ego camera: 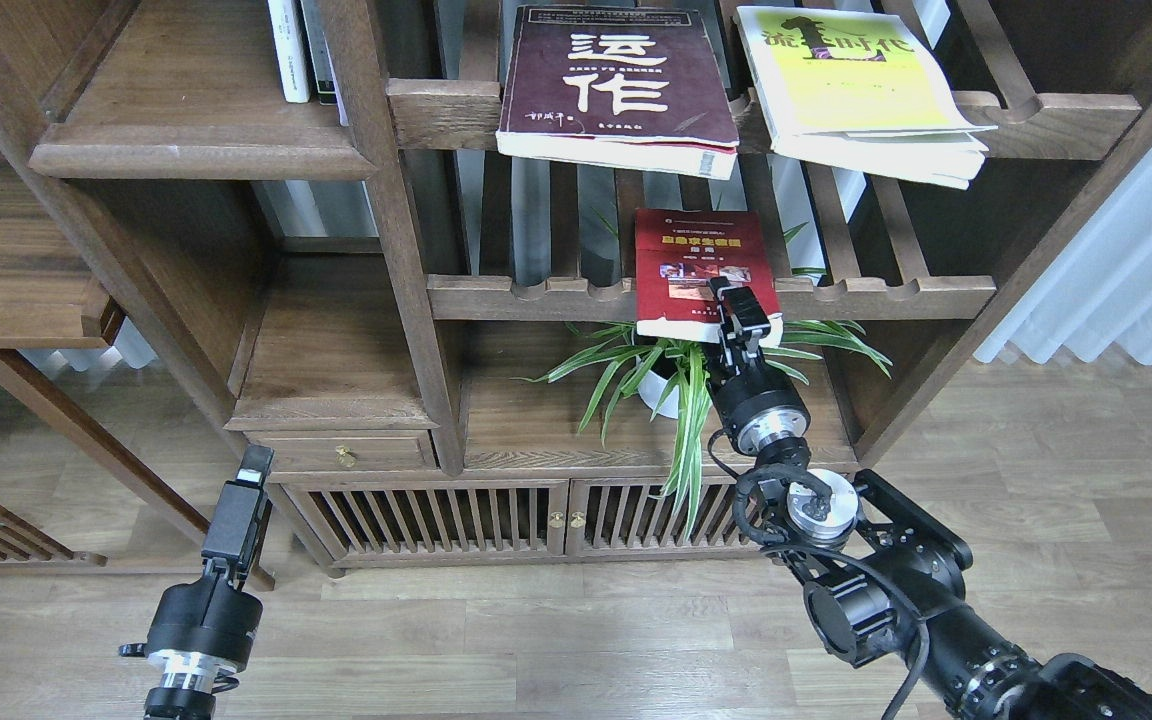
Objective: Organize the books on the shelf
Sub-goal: 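Grasp the red book with the right gripper and pull it out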
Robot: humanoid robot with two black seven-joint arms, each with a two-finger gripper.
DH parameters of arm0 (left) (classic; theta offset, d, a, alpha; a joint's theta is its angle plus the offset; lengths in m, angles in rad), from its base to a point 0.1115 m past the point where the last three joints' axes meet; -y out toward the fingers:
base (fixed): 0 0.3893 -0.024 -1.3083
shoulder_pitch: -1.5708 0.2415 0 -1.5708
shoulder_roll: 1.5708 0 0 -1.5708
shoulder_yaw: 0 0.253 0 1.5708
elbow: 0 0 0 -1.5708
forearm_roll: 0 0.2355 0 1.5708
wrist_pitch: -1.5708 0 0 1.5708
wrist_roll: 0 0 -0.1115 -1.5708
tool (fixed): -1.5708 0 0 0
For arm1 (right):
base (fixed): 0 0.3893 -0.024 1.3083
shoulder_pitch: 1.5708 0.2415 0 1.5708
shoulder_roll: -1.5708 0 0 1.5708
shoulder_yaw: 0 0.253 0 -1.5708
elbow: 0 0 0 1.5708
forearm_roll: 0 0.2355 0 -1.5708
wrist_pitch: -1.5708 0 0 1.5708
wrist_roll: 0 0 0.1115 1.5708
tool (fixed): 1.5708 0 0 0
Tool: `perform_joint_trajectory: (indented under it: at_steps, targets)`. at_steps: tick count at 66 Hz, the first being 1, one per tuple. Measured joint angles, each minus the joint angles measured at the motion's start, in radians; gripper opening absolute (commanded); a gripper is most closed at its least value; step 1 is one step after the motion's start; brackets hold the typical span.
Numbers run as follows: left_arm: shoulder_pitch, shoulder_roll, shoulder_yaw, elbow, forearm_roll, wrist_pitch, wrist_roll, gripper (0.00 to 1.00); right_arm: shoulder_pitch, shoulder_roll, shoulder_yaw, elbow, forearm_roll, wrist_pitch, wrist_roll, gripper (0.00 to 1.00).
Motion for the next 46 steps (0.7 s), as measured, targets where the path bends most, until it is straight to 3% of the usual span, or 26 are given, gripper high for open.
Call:
perform_joint_trajectory:
  at_steps: [9, 24, 46]
  targets:
    - [0.004, 0.0, -0.002, 0.0, 0.0, 0.0, 0.0, 1.0, 0.0, 0.0, -0.002, 0.001, -0.005, 0.022, 0.01, 0.36]
    - [0.012, 0.0, -0.003, 0.0, 0.0, 0.0, 0.0, 1.0, 0.0, 0.0, -0.024, 0.002, -0.006, 0.102, 0.012, 0.05]
    - [0.013, 0.0, -0.003, 0.0, 0.0, 0.0, 0.0, 1.0, -0.003, 0.0, -0.065, 0.009, -0.008, 0.148, 0.013, 0.04]
